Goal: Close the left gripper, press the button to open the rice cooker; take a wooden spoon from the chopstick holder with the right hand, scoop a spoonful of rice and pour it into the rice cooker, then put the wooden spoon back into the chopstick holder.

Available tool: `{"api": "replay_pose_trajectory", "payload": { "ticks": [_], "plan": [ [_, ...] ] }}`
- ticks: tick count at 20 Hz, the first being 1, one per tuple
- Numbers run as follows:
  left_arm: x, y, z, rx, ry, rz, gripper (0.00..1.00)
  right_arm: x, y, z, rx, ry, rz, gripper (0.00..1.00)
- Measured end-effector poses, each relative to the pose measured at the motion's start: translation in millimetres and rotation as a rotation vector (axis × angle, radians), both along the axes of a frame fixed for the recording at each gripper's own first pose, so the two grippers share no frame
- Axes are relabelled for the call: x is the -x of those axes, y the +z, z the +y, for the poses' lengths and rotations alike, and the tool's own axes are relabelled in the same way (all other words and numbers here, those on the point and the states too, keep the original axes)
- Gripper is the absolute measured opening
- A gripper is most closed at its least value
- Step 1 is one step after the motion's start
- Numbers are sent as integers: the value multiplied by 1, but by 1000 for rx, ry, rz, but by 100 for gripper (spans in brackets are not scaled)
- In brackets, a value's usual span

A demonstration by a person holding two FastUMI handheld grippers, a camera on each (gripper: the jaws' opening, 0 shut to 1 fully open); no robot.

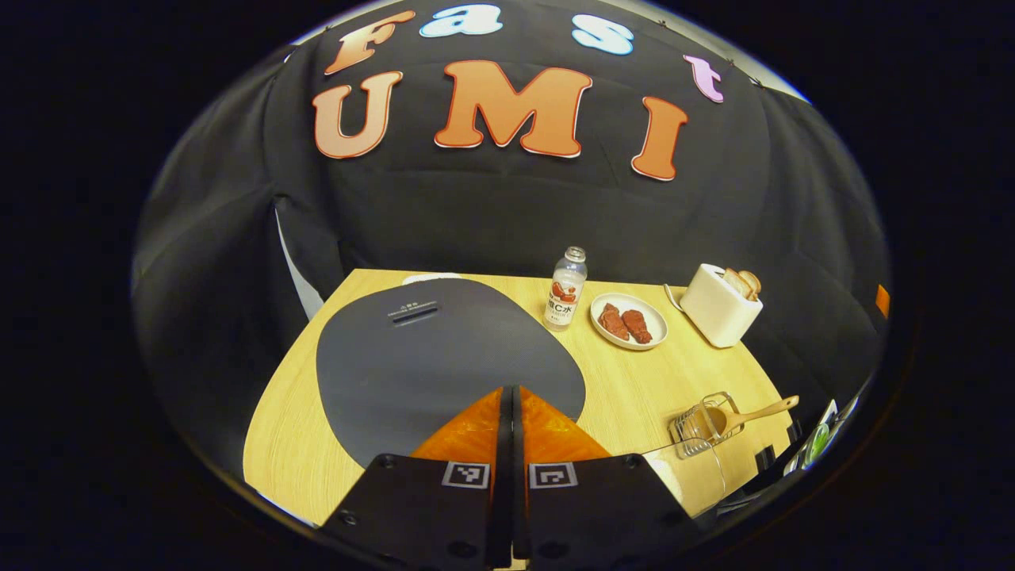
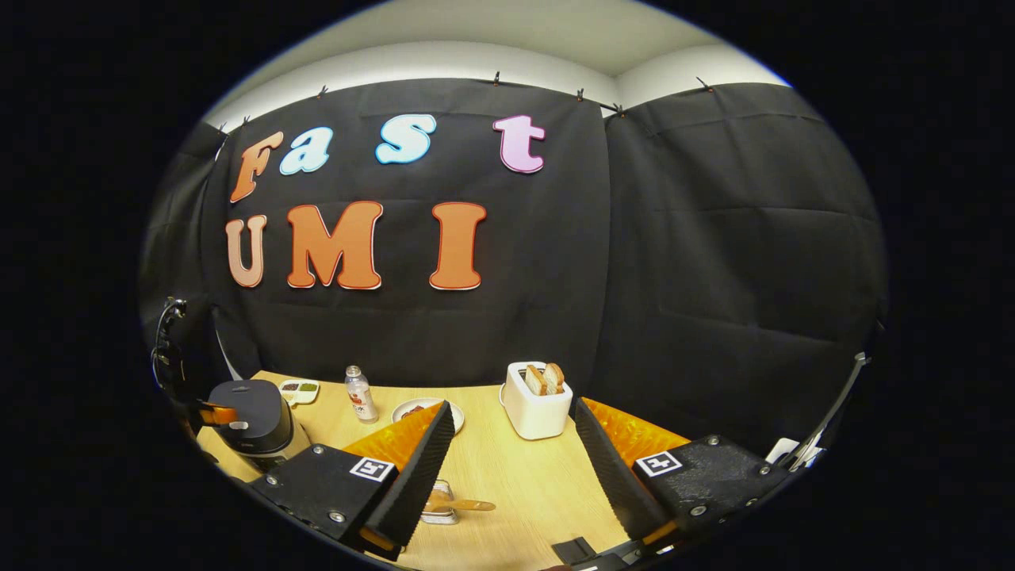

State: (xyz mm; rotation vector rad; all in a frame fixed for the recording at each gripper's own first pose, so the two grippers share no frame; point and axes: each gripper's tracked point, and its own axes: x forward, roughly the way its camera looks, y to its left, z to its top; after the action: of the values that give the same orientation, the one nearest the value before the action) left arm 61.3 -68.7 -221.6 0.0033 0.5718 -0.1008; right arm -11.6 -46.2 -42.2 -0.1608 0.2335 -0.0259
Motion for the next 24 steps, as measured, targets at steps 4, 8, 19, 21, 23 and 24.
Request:
{"api": "replay_pose_trajectory", "payload": {
  "ticks": [4, 8, 19, 21, 23, 24],
  "plan": [
    [4, -13, 2, -2, 8, 7, 5, 1, -8, 3, -11, 5, 18, 95],
    [4, -25, 4, 61, 29, 121, 6, 0, -21, 9, -13, 22, 48, 95],
    [-3, 150, 33, 35, 108, -272, 5, -1, -8, 26, -88, 85, 1, 100],
    [13, 186, 37, 49, 121, -338, 5, -1, -4, 26, -94, 94, -21, 100],
    [23, 207, 51, 26, 147, -397, 5, -5, -1, 25, -98, 91, -42, 95],
    [26, 215, 58, 8, 161, -423, 5, -7, 0, 23, -95, 82, -57, 100]
  ]
}}
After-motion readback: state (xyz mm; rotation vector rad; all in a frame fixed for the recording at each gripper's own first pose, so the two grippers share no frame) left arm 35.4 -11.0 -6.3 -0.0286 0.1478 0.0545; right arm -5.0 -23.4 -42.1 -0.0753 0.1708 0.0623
